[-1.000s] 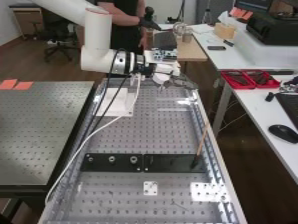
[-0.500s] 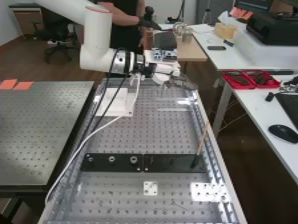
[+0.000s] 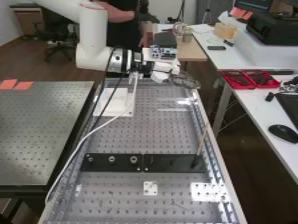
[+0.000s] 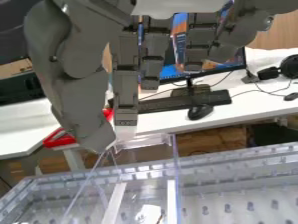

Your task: Grab the drill bit and place it in the clear container

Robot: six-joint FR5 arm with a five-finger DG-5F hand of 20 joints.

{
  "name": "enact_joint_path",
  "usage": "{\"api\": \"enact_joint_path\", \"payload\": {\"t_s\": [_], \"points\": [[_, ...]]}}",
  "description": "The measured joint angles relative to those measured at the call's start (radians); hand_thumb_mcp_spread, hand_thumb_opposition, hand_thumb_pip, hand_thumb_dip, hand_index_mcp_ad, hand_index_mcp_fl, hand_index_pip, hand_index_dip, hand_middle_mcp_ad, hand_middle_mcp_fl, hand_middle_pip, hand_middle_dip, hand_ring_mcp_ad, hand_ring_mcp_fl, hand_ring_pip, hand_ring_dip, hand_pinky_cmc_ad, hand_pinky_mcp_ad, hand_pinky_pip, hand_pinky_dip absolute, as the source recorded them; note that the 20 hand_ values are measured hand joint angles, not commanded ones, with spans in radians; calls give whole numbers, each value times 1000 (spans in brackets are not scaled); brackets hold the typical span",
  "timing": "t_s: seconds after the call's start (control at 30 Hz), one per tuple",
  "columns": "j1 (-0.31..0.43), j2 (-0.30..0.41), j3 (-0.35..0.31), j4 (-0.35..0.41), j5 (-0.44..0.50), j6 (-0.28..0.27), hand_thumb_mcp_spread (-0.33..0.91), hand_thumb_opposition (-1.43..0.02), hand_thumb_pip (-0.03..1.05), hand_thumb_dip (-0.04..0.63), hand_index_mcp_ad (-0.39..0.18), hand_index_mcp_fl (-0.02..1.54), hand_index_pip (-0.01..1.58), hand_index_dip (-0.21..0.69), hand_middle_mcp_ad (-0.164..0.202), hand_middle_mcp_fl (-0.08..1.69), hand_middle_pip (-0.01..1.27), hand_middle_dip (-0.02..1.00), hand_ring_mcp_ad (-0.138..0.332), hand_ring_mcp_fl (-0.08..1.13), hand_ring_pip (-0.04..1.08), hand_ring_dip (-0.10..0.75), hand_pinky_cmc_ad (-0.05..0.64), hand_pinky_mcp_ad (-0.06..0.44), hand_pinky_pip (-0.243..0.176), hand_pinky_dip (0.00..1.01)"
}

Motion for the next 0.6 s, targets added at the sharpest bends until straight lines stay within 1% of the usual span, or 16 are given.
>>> {"api": "enact_joint_path", "payload": {"t_s": [0.03, 0.1, 0.17, 0.27, 0.33, 0.37, 0.4, 0.43, 0.5, 0.53, 0.6], "points": [[-2, 10, -7, 4, -3, 0, 483, -848, 534, 321, -79, 744, 449, 367, -47, 314, 112, 284, 148, 94, 106, 122, 262, 105, -37, 136], [-11, 46, -28, 16, -11, 1, 456, -838, 525, 318, -75, 738, 346, 367, -45, 314, 113, 284, 147, 96, 106, 122, 253, 106, -37, 136], [-21, 83, -50, 25, -9, -1, 454, -819, 506, 318, -72, 737, 243, 367, -44, 314, 112, 284, 154, 82, 106, 122, 251, 106, -37, 136], [-39, 144, -86, 37, 0, -8, 454, -806, 492, 316, -61, 737, 178, 368, -47, 311, 112, 284, 152, 82, 105, 122, 234, 103, -37, 138], [-51, 180, -105, 40, 3, -13, 442, -799, 490, 316, -63, 740, 168, 380, -37, 314, 112, 284, 154, 82, 108, 126, 234, 101, -38, 155], [-59, 202, -116, 40, 3, -16, 440, -794, 489, 298, -63, 742, 152, 396, -37, 314, 112, 284, 155, 82, 105, 122, 234, 101, -38, 171], [-67, 227, -128, 39, 3, -19, 431, -794, 489, 297, -63, 745, 129, 398, -37, 312, 112, 284, 155, 82, 108, 122, 237, 101, -38, 183], [-71, 238, -133, 37, 3, -20, 426, -794, 482, 284, -63, 754, 119, 410, -37, 312, 112, 284, 155, 82, 108, 126, 234, 99, -38, 187], [-90, 289, -152, 22, 3, -23, 393, -787, 421, 286, -56, 756, 87, 429, -38, 312, 112, 284, 154, 63, 105, 126, 232, 103, -40, 183], [-94, 300, -156, 18, 3, -23, 379, -771, 408, 269, -54, 754, 66, 435, -37, 312, 113, 284, 154, 65, 105, 122, 232, 105, -45, 199], [-111, 348, -172, 0, 4, -23, 349, -761, 379, 227, -51, 717, 56, 475, -21, 312, 113, 284, 168, 66, 105, 126, 241, 134, -42, 232]]}}
